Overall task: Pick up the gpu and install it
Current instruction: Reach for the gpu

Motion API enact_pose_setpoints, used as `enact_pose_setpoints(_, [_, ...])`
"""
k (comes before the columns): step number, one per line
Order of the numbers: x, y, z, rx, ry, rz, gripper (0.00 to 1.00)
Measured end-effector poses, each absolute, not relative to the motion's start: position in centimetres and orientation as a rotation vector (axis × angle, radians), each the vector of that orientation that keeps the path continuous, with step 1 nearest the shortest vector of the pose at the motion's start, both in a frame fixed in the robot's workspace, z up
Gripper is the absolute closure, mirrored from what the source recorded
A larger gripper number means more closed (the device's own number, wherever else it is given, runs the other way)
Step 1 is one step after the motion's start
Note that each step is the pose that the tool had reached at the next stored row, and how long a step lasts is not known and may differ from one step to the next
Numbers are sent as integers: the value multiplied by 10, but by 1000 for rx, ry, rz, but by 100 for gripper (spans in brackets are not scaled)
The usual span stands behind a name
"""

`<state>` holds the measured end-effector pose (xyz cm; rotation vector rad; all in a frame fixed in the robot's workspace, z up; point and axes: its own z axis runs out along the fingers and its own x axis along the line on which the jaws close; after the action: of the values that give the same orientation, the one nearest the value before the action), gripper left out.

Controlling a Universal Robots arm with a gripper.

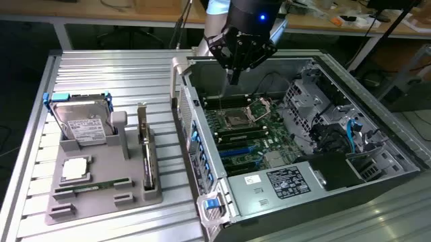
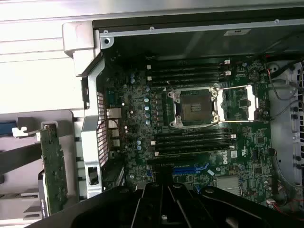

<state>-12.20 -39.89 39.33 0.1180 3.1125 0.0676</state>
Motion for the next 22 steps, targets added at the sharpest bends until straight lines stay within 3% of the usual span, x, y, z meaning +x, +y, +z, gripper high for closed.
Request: enact_pose_setpoints(22, [-138,-400,393,118,3112,68,89])
